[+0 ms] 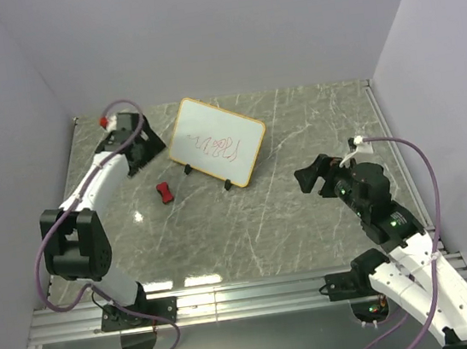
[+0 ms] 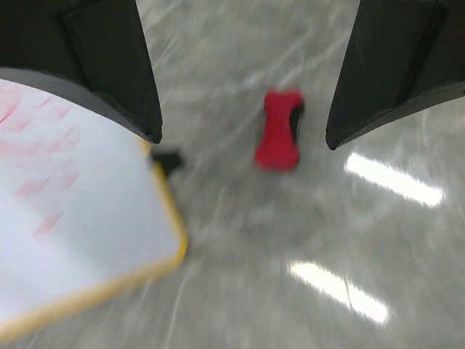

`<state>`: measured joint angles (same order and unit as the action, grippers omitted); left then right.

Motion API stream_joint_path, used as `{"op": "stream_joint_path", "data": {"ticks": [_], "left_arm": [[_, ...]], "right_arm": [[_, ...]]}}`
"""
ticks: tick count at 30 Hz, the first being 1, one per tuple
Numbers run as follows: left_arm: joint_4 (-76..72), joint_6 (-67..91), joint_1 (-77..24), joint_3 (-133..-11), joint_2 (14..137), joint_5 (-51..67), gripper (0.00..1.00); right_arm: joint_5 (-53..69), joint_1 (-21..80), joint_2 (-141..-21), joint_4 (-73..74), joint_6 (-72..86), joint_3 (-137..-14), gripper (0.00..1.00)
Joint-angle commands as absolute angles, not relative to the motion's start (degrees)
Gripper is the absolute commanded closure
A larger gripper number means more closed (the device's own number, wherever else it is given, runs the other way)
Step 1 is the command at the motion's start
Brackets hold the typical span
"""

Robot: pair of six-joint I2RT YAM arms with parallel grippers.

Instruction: Erase the whiteboard

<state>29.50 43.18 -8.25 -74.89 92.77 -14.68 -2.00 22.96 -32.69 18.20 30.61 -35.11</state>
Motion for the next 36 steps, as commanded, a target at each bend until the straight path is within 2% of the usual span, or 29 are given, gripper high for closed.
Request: {"op": "stream_joint_path", "data": {"ticks": [1, 4, 8, 10, 16, 25, 36], "left_arm": [[41.8, 45.2, -11.2, -73.0, 93.2, -10.6, 0.01], [46.9, 48.1, -17.2, -72.4, 96.1, -14.2, 0.00], [44.4, 49.4, -22.0, -68.8, 94.4, -17.3, 0.01], [43.1, 48.5, -21.9, -67.8, 94.4, -16.4, 0.02], [41.9, 46.7, -21.9, -66.4, 96.6, -16.9, 0.15], [36.7, 42.3, -16.8, -63.1, 96.6, -14.4, 0.20], [32.6, 37.3, -13.7, -65.3, 101.9, -11.0, 0.29]], "right_arm": [[-3.0, 23.5, -31.5, 21.0, 31.6, -35.4, 0.00], [-2.8, 23.5, -31.4, 23.0, 31.5, -35.9, 0.00], [-1.5, 23.5, -30.7, 23.7, 32.2, -35.0, 0.00], [-1.0, 23.5, -30.7, 24.4, 32.2, -34.5, 0.00], [-1.0, 23.5, -32.0, 27.0, 30.1, -35.9, 0.01], [-0.6, 23.4, -37.0, 28.3, 30.1, -37.4, 0.05], [-0.2, 23.4, -43.0, 26.4, 31.0, -39.3, 0.07]]}}
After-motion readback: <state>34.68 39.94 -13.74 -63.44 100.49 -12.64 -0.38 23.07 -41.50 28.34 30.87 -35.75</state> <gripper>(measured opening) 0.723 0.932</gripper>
